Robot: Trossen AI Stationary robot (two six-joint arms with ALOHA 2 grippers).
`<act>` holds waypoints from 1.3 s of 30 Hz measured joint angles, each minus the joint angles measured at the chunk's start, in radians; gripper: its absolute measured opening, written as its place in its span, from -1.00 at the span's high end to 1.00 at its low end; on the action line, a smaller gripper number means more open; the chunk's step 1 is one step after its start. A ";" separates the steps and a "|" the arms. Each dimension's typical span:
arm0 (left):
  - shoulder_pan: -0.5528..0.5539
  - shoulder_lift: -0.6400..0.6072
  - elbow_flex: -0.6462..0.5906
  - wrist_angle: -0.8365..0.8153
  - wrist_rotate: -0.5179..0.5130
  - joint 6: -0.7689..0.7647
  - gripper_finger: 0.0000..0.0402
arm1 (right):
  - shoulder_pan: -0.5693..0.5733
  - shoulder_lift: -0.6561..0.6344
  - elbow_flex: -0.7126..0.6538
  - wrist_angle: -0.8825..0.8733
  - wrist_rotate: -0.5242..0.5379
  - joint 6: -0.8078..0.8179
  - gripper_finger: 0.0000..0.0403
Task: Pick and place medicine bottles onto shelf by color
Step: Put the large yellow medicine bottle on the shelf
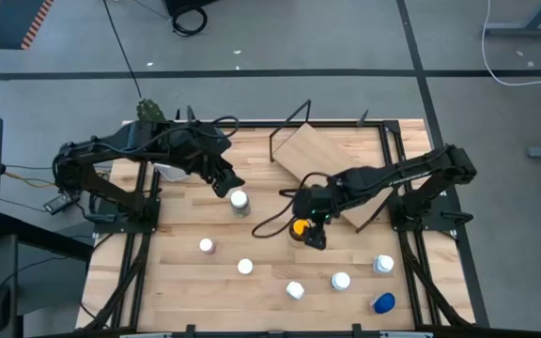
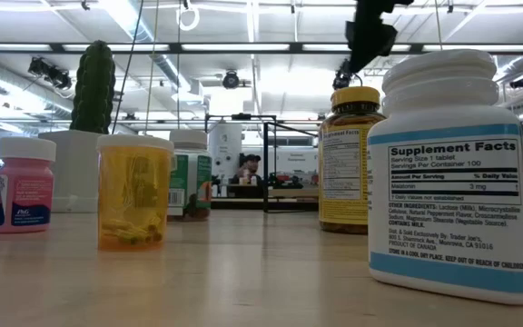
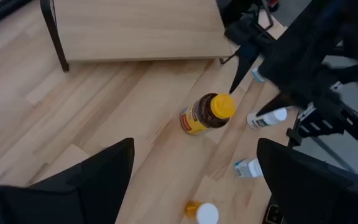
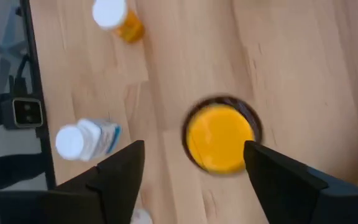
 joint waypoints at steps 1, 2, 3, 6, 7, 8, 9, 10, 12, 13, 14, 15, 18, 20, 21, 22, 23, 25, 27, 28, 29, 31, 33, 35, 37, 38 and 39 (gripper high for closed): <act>0.000 -0.001 0.008 -0.002 0.000 0.007 -0.72 | 0.009 0.014 0.000 0.001 0.015 -0.005 -0.46; 0.000 -0.002 0.015 -0.004 0.000 0.010 -0.72 | 0.015 0.026 0.000 -0.002 0.035 -0.007 -0.49; 0.000 -0.001 0.019 -0.010 0.000 0.011 -0.72 | 0.019 0.036 0.000 -0.004 0.059 -0.005 -0.53; 0.000 -0.001 0.022 -0.014 0.000 0.026 -0.72 | 0.019 0.058 0.000 -0.012 0.110 0.027 -0.62; -0.004 -0.001 0.022 -0.015 0.000 0.031 -0.72 | 0.018 0.064 0.000 -0.012 0.121 0.038 -0.64; -0.008 -0.001 0.022 -0.016 0.000 0.036 -0.72 | 0.018 0.068 0.000 -0.012 0.128 0.046 -0.66; -0.012 -0.001 0.022 -0.016 0.000 0.042 -0.72 | 0.018 0.069 0.000 -0.013 0.134 0.050 -0.67; -0.017 -0.001 0.022 -0.018 0.000 0.049 -0.72 | 0.019 0.068 0.000 -0.013 0.138 0.054 -0.68; -0.028 -0.001 0.022 -0.020 0.000 0.056 -0.72 | 0.019 0.067 0.000 -0.011 0.156 0.055 -0.69; -0.033 -0.001 0.022 -0.020 0.000 0.064 -0.72 | 0.019 0.067 0.000 -0.014 0.158 0.056 -0.69; -0.037 0.000 0.022 -0.020 0.000 0.078 -0.72 | 0.019 0.067 0.000 -0.019 0.158 0.056 -0.69; -0.040 0.000 0.022 -0.021 0.000 0.088 -0.72 | 0.019 0.067 -0.001 -0.021 0.158 0.057 -0.69; -0.040 0.000 0.021 -0.022 -0.008 0.107 -0.72 | 0.019 0.067 -0.034 -0.005 0.158 0.099 -0.69; -0.040 0.000 0.021 -0.022 -0.012 0.107 -0.72 | 0.019 0.067 -0.049 -0.007 0.157 0.126 -0.69; -0.040 0.000 0.021 -0.022 -0.014 0.107 -0.72 | 0.020 0.067 -0.055 -0.002 0.156 0.130 -0.69; -0.040 0.000 0.021 -0.022 -0.015 0.108 -0.72 | 0.020 0.067 -0.060 0.000 0.152 0.132 -0.69; -0.040 0.000 0.021 -0.022 -0.015 0.108 -0.72 | 0.019 0.067 -0.064 -0.001 0.151 0.132 -0.69; -0.040 0.000 0.020 -0.022 -0.015 0.108 -0.72 | 0.019 0.067 -0.066 0.004 0.158 0.132 -0.69; -0.040 0.000 0.020 -0.022 -0.015 0.108 -0.72 | 0.019 0.067 -0.066 0.028 0.176 0.129 -0.69; -0.040 0.000 0.020 -0.022 -0.015 0.108 -0.72 | 0.019 0.067 -0.066 0.036 0.186 0.128 -0.69; -0.040 0.000 0.020 -0.022 -0.015 0.108 -0.72 | 0.019 0.067 -0.066 0.042 0.194 0.125 -0.69; -0.040 0.000 0.020 -0.022 -0.015 0.108 -0.72 | 0.019 0.075 -0.065 0.049 0.203 0.122 -0.69; -0.040 0.000 0.020 -0.022 -0.015 0.108 -0.72 | 0.019 0.084 -0.066 0.044 0.198 0.118 -0.69; -0.040 0.000 0.020 -0.022 -0.015 0.107 -0.72 | 0.019 0.089 -0.065 0.049 0.194 0.113 -0.69; -0.040 0.000 0.019 -0.023 -0.015 0.107 -0.72 | 0.019 0.095 -0.065 0.041 0.190 0.116 -0.68; -0.040 0.000 0.019 -0.025 -0.015 0.107 -0.72 | 0.019 0.101 -0.065 0.039 0.190 0.116 -0.68; -0.040 0.000 0.019 -0.027 -0.015 0.106 -0.72 | 0.019 0.105 -0.065 0.041 0.190 0.118 -0.66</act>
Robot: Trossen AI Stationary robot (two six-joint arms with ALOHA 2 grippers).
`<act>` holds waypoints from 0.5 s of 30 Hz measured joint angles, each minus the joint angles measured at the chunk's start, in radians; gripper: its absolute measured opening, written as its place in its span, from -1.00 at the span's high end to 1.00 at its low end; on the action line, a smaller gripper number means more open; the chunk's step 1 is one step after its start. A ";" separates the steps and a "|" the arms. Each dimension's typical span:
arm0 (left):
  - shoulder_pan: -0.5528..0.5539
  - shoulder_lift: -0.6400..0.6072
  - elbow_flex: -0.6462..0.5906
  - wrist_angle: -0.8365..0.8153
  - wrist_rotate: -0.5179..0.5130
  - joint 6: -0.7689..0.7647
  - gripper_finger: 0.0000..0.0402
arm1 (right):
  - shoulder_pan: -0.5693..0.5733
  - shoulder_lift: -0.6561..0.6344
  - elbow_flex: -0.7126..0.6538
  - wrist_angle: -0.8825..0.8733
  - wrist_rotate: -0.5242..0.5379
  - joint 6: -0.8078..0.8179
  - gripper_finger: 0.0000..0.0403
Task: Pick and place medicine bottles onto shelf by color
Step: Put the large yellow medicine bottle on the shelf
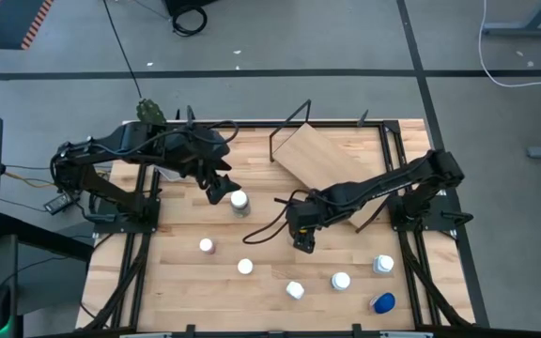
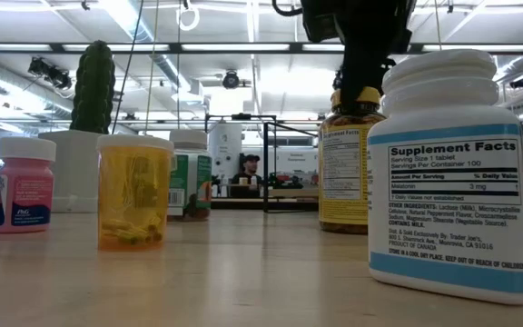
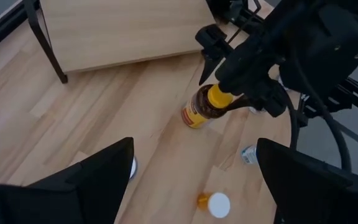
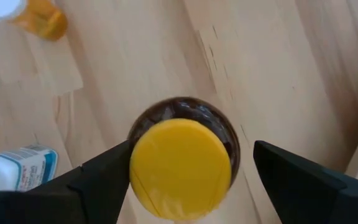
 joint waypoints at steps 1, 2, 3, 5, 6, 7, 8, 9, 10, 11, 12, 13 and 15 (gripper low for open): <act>0.000 0.000 0.000 -0.005 0.000 -0.005 -0.72 | 0.000 0.001 0.000 -0.004 -0.001 0.005 -0.65; 0.000 0.000 0.000 -0.010 0.000 -0.011 -0.72 | 0.000 0.002 0.000 -0.009 -0.002 0.007 -0.63; 0.000 0.000 0.000 -0.010 0.000 -0.020 -0.72 | 0.000 0.001 0.000 -0.008 -0.002 0.010 -0.60; 0.000 0.000 0.000 -0.012 0.000 -0.025 -0.72 | 0.000 0.001 0.000 -0.008 -0.003 0.025 -0.51; 0.000 0.000 0.000 -0.012 0.000 -0.025 -0.72 | 0.000 0.001 0.000 -0.012 -0.004 0.031 -0.45; 0.000 0.000 0.000 -0.012 0.000 -0.025 -0.72 | 0.000 0.000 0.000 -0.019 -0.008 0.033 -0.38; 0.000 0.000 0.000 -0.014 0.000 -0.025 -0.72 | 0.000 -0.001 0.000 -0.020 -0.009 0.034 -0.30; 0.000 0.000 0.000 -0.015 0.000 -0.025 -0.72 | 0.000 -0.002 0.001 -0.019 -0.008 0.033 -0.21; 0.000 0.000 0.000 -0.015 0.000 -0.025 -0.72 | 0.000 -0.002 0.004 -0.024 -0.009 0.026 -0.13; 0.000 0.000 0.000 -0.016 0.000 -0.025 -0.72 | 0.000 -0.002 0.013 -0.040 -0.009 0.015 -0.11; 0.000 0.000 0.000 -0.016 0.000 -0.025 -0.72 | -0.002 -0.001 0.026 -0.064 -0.009 0.001 -0.11; 0.000 0.000 0.000 -0.016 0.000 -0.025 -0.72 | -0.007 -0.001 0.045 -0.094 -0.010 -0.015 -0.11; 0.000 0.000 0.000 -0.016 0.000 -0.025 -0.72 | -0.018 -0.005 0.096 -0.154 -0.010 -0.048 -0.11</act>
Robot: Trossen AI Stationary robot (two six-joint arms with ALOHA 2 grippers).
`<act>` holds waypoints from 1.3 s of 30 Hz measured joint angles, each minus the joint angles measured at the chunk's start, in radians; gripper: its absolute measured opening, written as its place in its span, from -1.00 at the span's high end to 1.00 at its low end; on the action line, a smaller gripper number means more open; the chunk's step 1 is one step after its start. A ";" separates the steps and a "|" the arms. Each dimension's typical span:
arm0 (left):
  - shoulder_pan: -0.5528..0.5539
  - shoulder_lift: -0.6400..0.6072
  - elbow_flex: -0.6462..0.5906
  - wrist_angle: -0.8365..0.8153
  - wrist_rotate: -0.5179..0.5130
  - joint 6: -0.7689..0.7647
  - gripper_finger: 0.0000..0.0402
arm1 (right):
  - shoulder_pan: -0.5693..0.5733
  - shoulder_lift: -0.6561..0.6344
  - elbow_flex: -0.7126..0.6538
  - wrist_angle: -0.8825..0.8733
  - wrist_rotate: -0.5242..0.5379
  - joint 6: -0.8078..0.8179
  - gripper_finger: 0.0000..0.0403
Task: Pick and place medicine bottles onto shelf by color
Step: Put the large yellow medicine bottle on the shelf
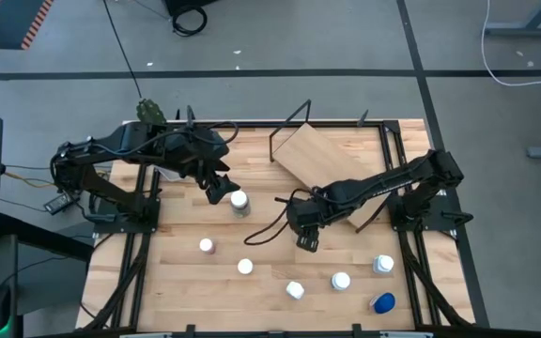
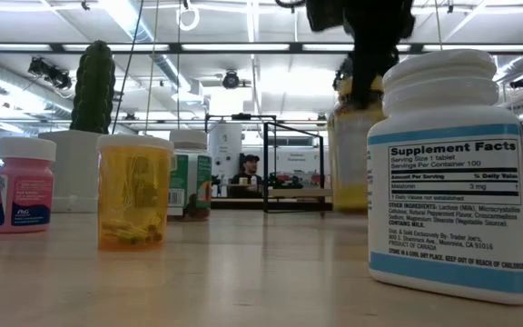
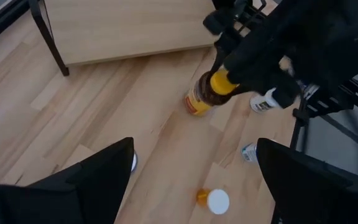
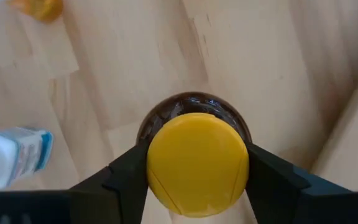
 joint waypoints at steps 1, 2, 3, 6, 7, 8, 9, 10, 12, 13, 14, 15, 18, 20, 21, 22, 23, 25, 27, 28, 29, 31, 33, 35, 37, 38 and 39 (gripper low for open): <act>0.000 0.000 0.000 -0.001 0.000 0.000 -0.72 | -0.008 -0.007 0.025 -0.034 0.004 -0.013 -0.11; 0.000 0.000 0.000 -0.002 0.000 0.000 -0.72 | -0.016 -0.014 0.054 -0.077 0.016 -0.025 -0.11; 0.000 0.000 0.000 -0.003 0.000 0.000 -0.72 | -0.024 -0.029 0.076 -0.113 0.030 -0.033 -0.11; 0.000 0.000 0.000 -0.011 0.000 -0.001 -0.72 | -0.059 -0.085 0.123 -0.168 0.075 -0.040 -0.11; 0.000 0.000 0.000 -0.011 0.000 -0.001 -0.72 | -0.077 -0.108 0.128 -0.174 0.084 -0.039 -0.11; 0.000 0.000 0.000 -0.011 0.000 0.000 -0.72 | -0.099 -0.135 0.128 -0.180 0.087 -0.032 -0.11; 0.000 0.000 0.000 -0.011 0.000 0.000 -0.72 | -0.126 -0.158 0.124 -0.186 0.086 -0.023 -0.11; 0.000 0.000 0.000 -0.011 0.000 0.000 -0.72 | -0.159 -0.181 0.119 -0.192 0.086 -0.016 -0.11; 0.000 0.000 0.000 -0.010 0.000 -0.001 -0.72 | -0.232 -0.211 0.105 -0.193 0.089 -0.022 -0.11; 0.000 0.000 0.000 -0.010 0.000 -0.001 -0.72 | -0.273 -0.220 0.101 -0.192 0.091 -0.037 -0.11; 0.000 0.000 0.000 -0.009 -0.001 -0.001 -0.72 | -0.312 -0.222 0.099 -0.192 0.093 -0.059 -0.11; 0.000 0.000 0.000 -0.009 -0.003 -0.001 -0.72 | -0.351 -0.221 0.099 -0.188 0.094 -0.087 -0.11; 0.000 0.000 0.000 -0.008 -0.007 -0.017 -0.72 | -0.460 -0.202 0.098 -0.149 0.074 -0.164 -0.11; 0.000 0.000 0.000 -0.007 -0.007 -0.035 -0.72 | -0.523 -0.181 0.098 -0.134 0.059 -0.198 -0.11; 0.000 0.000 0.000 -0.007 -0.007 -0.042 -0.72 | -0.553 -0.171 0.098 -0.132 0.057 -0.212 -0.11; -0.003 0.000 0.000 -0.007 -0.007 -0.051 -0.72 | -0.581 -0.160 0.098 -0.128 0.056 -0.226 -0.11; -0.004 0.000 0.000 -0.007 -0.007 -0.053 -0.72 | -0.606 -0.148 0.098 -0.119 0.056 -0.238 -0.11; -0.009 0.000 0.000 -0.007 -0.007 -0.054 -0.72 | -0.653 -0.121 0.098 -0.100 0.050 -0.263 -0.11; -0.016 0.000 0.000 -0.006 -0.007 -0.061 -0.72 | -0.687 -0.091 0.098 -0.084 0.028 -0.287 -0.11; -0.020 0.000 0.000 -0.006 -0.007 -0.073 -0.72 | -0.700 -0.076 0.098 -0.075 0.016 -0.299 -0.11; -0.022 0.000 0.000 -0.006 -0.007 -0.085 -0.72 | -0.711 -0.061 0.098 -0.069 0.009 -0.310 -0.11; -0.031 0.000 0.000 -0.006 -0.007 -0.107 -0.72 | -0.727 -0.036 0.098 -0.066 0.012 -0.330 -0.11; -0.039 0.000 0.000 -0.006 -0.007 -0.126 -0.72 | -0.746 -0.019 0.098 -0.061 0.020 -0.348 -0.11; -0.048 0.000 0.000 -0.006 -0.007 -0.142 -0.72 | -0.769 -0.013 0.098 -0.038 0.031 -0.370 -0.11; -0.056 0.000 0.000 -0.007 -0.007 -0.158 -0.72 | -0.793 -0.013 0.098 -0.007 0.032 -0.381 -0.11; -0.059 0.000 0.000 -0.007 -0.007 -0.159 -0.72 | -0.806 -0.013 0.098 0.009 0.033 -0.384 -0.11; -0.061 0.000 0.000 -0.007 -0.007 -0.160 -0.72 | -0.818 -0.013 0.098 0.025 0.033 -0.387 -0.11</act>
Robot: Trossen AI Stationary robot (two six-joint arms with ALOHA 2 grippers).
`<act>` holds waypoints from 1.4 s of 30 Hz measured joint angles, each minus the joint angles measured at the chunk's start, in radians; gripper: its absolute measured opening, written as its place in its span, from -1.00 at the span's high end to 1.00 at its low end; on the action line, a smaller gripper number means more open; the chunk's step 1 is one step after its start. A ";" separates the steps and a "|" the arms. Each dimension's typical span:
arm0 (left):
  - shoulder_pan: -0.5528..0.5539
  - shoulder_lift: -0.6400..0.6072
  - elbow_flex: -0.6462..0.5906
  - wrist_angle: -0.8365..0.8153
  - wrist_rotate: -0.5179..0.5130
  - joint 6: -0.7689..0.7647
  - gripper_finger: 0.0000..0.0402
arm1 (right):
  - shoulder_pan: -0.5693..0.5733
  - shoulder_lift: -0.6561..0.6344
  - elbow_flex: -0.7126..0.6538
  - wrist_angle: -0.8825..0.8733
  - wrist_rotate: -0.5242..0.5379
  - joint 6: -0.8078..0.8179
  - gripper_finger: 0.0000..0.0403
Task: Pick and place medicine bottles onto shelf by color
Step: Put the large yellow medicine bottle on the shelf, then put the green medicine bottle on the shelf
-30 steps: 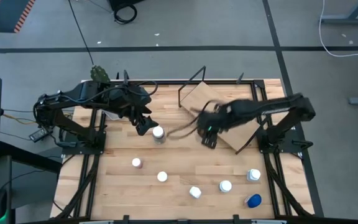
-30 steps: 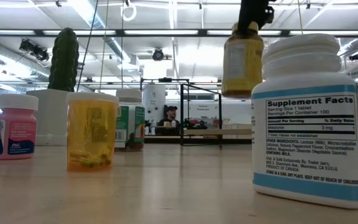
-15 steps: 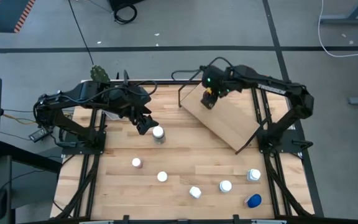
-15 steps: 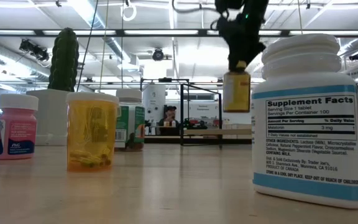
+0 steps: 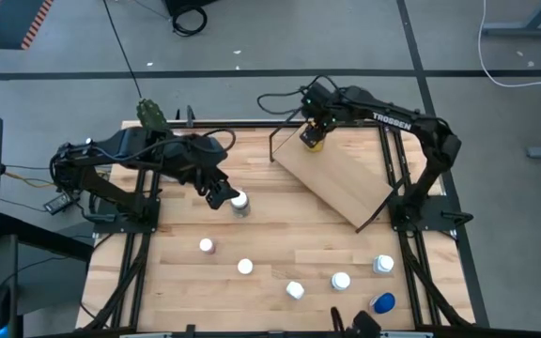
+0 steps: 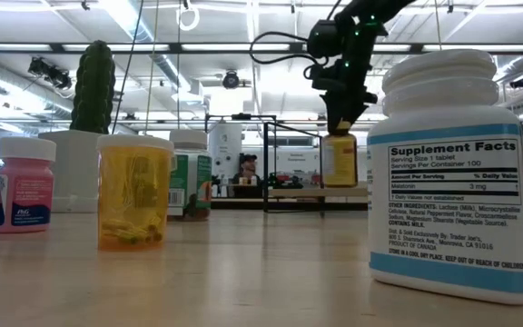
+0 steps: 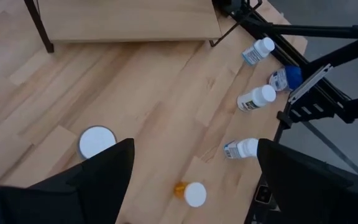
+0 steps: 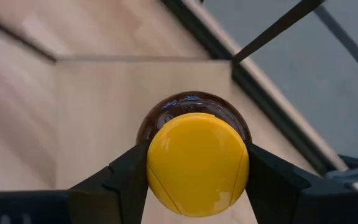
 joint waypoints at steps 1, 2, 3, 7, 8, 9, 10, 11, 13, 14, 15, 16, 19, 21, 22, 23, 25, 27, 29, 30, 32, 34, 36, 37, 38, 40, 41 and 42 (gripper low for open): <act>0.000 0.000 0.000 0.000 0.000 -0.003 -0.72 | -0.011 0.000 0.000 0.013 0.000 -0.004 -0.11; 0.000 0.000 0.000 0.000 0.000 -0.006 -0.72 | -0.023 0.000 0.000 0.022 -0.001 -0.008 -0.11; 0.000 0.000 0.000 0.000 -0.001 -0.014 -0.72 | -0.034 0.000 0.000 0.028 -0.003 -0.009 -0.11; 0.002 0.000 0.000 0.000 -0.018 -0.025 -0.72 | -0.065 0.000 0.000 0.056 -0.027 0.003 -0.11; 0.002 0.000 0.000 0.000 -0.020 -0.025 -0.72 | -0.071 0.000 0.000 0.059 -0.036 0.010 -0.11; 0.002 0.000 0.000 0.000 -0.022 -0.025 -0.72 | -0.077 0.000 0.000 0.057 -0.051 0.016 -0.11; 0.002 0.000 0.000 0.000 -0.023 -0.025 -0.72 | -0.080 0.000 0.000 0.053 -0.065 0.021 -0.11; 0.002 0.000 0.000 0.000 -0.027 -0.025 -0.72 | -0.082 0.000 0.000 0.052 -0.070 0.024 -0.11; 0.002 0.000 0.000 0.000 -0.031 -0.025 -0.72 | -0.082 0.000 0.000 0.054 -0.069 0.025 -0.11; 0.002 0.000 0.000 0.000 -0.031 -0.025 -0.72 | -0.082 0.000 0.000 0.054 -0.069 0.030 -0.11; 0.002 0.000 0.000 0.000 -0.031 -0.025 -0.72 | -0.082 0.000 0.000 0.054 -0.069 0.039 -0.11; 0.002 0.000 0.000 0.000 -0.031 -0.025 -0.72 | -0.082 0.000 0.000 0.053 -0.069 0.049 -0.11; 0.002 0.000 0.000 0.000 -0.036 -0.025 -0.72 | -0.082 0.000 0.000 0.054 -0.063 0.066 -0.21; 0.002 0.000 0.000 0.000 -0.038 -0.027 -0.72 | -0.082 0.000 0.000 0.056 -0.060 0.067 -0.35; 0.002 0.000 0.000 0.000 -0.038 -0.028 -0.72 | -0.082 0.000 0.000 0.056 -0.059 0.067 -0.41; 0.002 0.000 0.000 0.000 -0.038 -0.028 -0.72 | -0.082 0.000 0.000 0.055 -0.059 0.067 -0.46; 0.002 0.000 0.000 0.000 -0.038 -0.028 -0.72 | -0.081 0.000 0.000 0.056 -0.059 0.078 -0.53; 0.002 0.000 0.000 0.000 -0.038 -0.028 -0.72 | -0.076 0.000 0.000 0.057 -0.059 0.087 -0.56; 0.002 0.000 0.000 0.000 -0.038 -0.027 -0.72 | -0.069 0.000 0.001 0.054 -0.064 0.087 -0.58; 0.002 0.000 0.000 0.000 -0.038 -0.025 -0.72 | -0.064 0.000 0.007 0.046 -0.073 0.086 -0.58; 0.003 0.000 0.000 0.000 -0.038 -0.019 -0.72 | -0.051 0.000 0.030 0.032 -0.095 0.089 -0.58; 0.008 0.000 0.000 0.000 -0.038 -0.005 -0.72 | -0.031 -0.001 0.069 0.025 -0.130 0.093 -0.59; 0.016 0.000 0.000 0.000 -0.038 0.001 -0.72 | 0.001 -0.002 0.121 0.001 -0.158 0.093 -0.59; 0.020 0.000 0.000 0.000 -0.038 0.002 -0.72 | 0.023 -0.003 0.149 -0.010 -0.161 0.086 -0.59; 0.024 0.000 0.000 0.000 -0.038 0.002 -0.72 | 0.048 -0.003 0.177 -0.026 -0.157 0.073 -0.59; 0.030 -0.007 0.000 0.000 -0.038 0.003 -0.72 | 0.097 -0.003 0.234 -0.064 -0.107 0.039 -0.59; 0.032 -0.012 0.000 0.000 -0.038 0.003 -0.72 | 0.120 -0.003 0.258 -0.082 -0.070 0.024 -0.59; 0.034 -0.016 0.000 0.004 -0.038 0.003 -0.72 | 0.139 -0.004 0.281 -0.094 -0.041 0.021 -0.59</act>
